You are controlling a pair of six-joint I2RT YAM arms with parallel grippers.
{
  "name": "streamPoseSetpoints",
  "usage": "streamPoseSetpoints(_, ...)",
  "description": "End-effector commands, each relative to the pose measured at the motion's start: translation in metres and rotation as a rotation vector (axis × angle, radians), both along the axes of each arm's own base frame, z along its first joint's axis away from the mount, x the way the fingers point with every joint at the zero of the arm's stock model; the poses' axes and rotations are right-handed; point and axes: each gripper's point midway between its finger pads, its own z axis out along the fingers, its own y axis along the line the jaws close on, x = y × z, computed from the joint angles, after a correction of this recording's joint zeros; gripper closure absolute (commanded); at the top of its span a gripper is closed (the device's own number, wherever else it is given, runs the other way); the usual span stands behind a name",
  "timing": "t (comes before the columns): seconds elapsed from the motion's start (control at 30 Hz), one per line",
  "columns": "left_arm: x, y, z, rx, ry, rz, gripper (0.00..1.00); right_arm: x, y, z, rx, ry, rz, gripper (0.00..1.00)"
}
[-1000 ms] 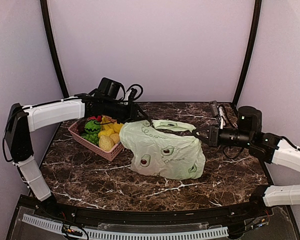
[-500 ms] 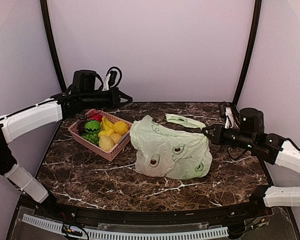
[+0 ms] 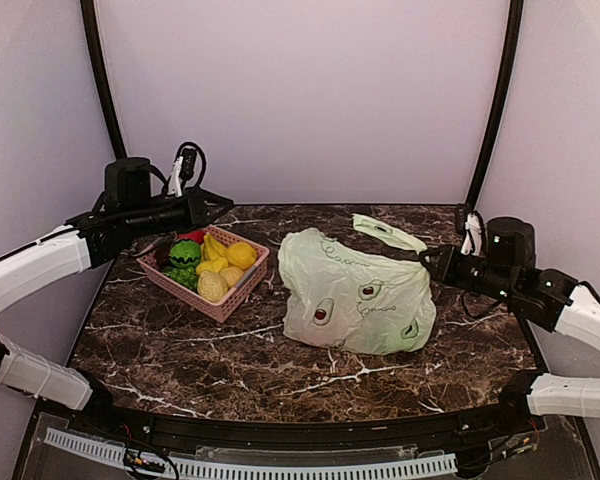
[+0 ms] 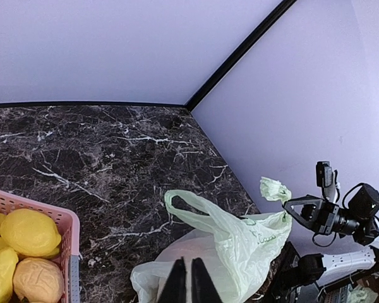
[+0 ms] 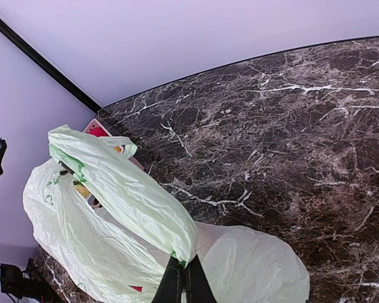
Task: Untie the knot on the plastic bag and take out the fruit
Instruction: Pick up the takeout bag from the center of the board.
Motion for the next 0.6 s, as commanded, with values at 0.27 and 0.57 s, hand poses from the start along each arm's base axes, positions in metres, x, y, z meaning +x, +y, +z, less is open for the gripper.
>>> streamPoseSetpoints(0.27,-0.004,-0.056,-0.020,-0.115,0.124,-0.232,0.41,-0.023,0.027,0.017,0.045,-0.094,0.233,1.00)
streamPoseSetpoints(0.57,-0.012,-0.115,-0.051,-0.088,0.229,-0.370,0.23,-0.022,0.035,0.016,0.042,-0.087,0.271,1.00)
